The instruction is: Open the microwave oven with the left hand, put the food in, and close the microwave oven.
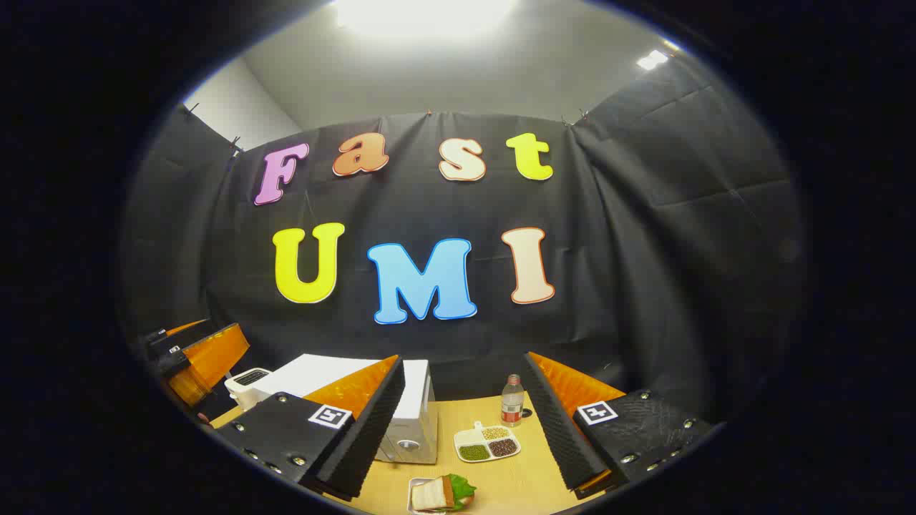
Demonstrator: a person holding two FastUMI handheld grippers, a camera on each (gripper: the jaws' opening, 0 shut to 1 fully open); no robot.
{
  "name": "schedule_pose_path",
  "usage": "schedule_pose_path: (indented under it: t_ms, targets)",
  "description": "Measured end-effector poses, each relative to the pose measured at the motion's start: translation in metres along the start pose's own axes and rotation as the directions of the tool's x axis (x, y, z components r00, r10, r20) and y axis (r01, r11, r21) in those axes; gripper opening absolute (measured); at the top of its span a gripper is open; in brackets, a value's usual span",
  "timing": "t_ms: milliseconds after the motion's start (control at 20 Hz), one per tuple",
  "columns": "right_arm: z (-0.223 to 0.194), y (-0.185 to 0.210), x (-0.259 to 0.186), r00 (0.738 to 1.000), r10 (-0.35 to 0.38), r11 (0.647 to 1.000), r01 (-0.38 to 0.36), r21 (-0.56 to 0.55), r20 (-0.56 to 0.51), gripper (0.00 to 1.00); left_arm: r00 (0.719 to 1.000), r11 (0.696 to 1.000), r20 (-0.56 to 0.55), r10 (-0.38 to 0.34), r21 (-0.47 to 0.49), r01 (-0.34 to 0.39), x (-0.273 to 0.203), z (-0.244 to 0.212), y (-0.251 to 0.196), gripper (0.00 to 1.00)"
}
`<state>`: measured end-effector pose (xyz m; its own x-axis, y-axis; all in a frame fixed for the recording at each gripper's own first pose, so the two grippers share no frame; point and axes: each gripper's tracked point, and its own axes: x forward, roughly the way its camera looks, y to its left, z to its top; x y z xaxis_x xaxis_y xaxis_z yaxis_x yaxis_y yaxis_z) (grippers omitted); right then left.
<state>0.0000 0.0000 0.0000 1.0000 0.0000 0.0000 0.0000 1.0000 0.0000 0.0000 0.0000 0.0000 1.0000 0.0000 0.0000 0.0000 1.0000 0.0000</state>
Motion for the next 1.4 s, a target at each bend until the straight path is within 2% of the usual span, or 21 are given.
schedule_pose_path:
  t_ms: [100,350,700,850,1000,1250,1400]
  targets:
    - [0.006,-0.005,0.003,1.000,-0.009,1.000,0.008,0.006,0.014,0.99,1.000,1.000,0.000,0.008,0.003,-0.008,0.005,0.001,0.000,0.94]
    - [0.008,0.003,0.009,0.999,0.023,1.000,-0.023,-0.005,0.023,0.99,1.000,1.000,-0.007,0.018,0.015,-0.018,0.009,0.000,-0.001,0.95]
    - [0.008,0.026,0.003,0.999,0.009,1.000,-0.008,-0.004,0.031,0.99,0.999,0.999,-0.016,0.031,0.031,-0.031,-0.011,-0.001,0.033,0.95]
    - [0.006,0.034,-0.001,0.999,0.006,1.000,-0.006,-0.005,0.032,0.99,1.000,1.000,-0.021,0.020,0.017,-0.019,-0.016,-0.003,0.041,0.96]
    - [0.005,0.035,-0.004,0.999,0.011,1.000,-0.010,-0.023,0.045,0.99,0.999,0.999,-0.015,0.031,0.041,-0.030,-0.013,-0.010,0.042,0.96]
    - [-0.001,0.023,0.001,0.999,0.019,0.999,-0.018,-0.027,0.046,0.99,0.997,1.000,-0.080,0.004,0.028,-0.002,0.004,-0.059,0.017,0.95]
    - [-0.009,0.013,0.007,0.999,0.028,0.999,-0.027,-0.024,0.026,0.99,0.991,1.000,-0.133,-0.004,0.024,0.007,0.017,-0.103,0.002,0.97]
